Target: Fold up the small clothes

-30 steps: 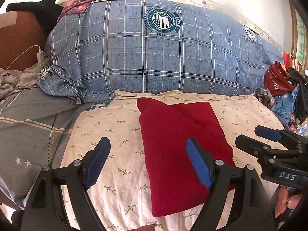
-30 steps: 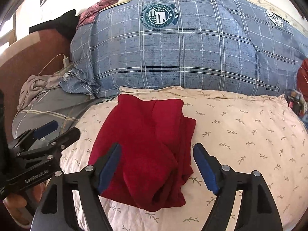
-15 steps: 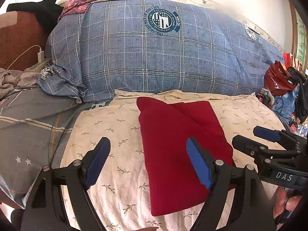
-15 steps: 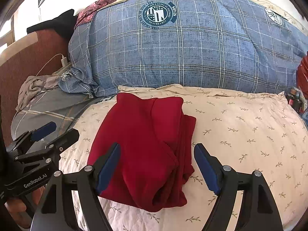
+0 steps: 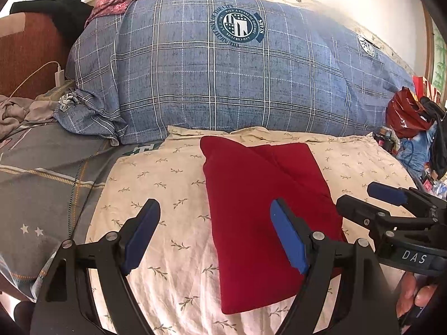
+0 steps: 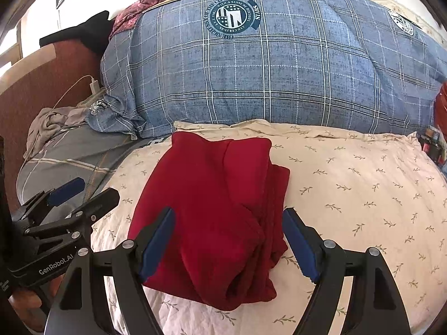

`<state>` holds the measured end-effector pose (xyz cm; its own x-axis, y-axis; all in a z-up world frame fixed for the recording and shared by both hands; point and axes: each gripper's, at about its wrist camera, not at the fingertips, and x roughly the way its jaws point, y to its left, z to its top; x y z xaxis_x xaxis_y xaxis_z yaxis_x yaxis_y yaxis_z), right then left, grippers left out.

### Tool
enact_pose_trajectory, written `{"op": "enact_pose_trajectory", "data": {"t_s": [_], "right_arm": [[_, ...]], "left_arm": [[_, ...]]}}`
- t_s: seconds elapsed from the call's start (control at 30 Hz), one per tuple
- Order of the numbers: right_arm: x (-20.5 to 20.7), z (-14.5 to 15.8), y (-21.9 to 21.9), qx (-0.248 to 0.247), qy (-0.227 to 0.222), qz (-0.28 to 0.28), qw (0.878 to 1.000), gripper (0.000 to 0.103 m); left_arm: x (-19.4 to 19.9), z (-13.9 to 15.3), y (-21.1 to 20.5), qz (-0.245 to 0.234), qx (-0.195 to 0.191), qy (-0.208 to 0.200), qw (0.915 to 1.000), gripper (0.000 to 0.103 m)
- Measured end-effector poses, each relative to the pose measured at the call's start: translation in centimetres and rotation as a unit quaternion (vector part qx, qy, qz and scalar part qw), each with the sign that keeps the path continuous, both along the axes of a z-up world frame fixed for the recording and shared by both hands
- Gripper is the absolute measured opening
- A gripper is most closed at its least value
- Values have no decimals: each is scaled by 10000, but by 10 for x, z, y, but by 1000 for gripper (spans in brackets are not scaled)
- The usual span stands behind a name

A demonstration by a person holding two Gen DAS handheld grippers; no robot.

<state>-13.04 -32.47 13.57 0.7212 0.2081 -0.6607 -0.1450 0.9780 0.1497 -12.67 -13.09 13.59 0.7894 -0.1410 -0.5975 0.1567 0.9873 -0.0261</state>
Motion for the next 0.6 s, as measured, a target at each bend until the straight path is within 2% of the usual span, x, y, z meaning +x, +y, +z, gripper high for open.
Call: {"op": "enact_pose_trajectory", "data": {"t_s": [0.6], "right_arm": [[5,-5,7,-41,85,79,9999,80]], "left_arm": [[4,-3,-1,11,-14,67,10000,81]]}}
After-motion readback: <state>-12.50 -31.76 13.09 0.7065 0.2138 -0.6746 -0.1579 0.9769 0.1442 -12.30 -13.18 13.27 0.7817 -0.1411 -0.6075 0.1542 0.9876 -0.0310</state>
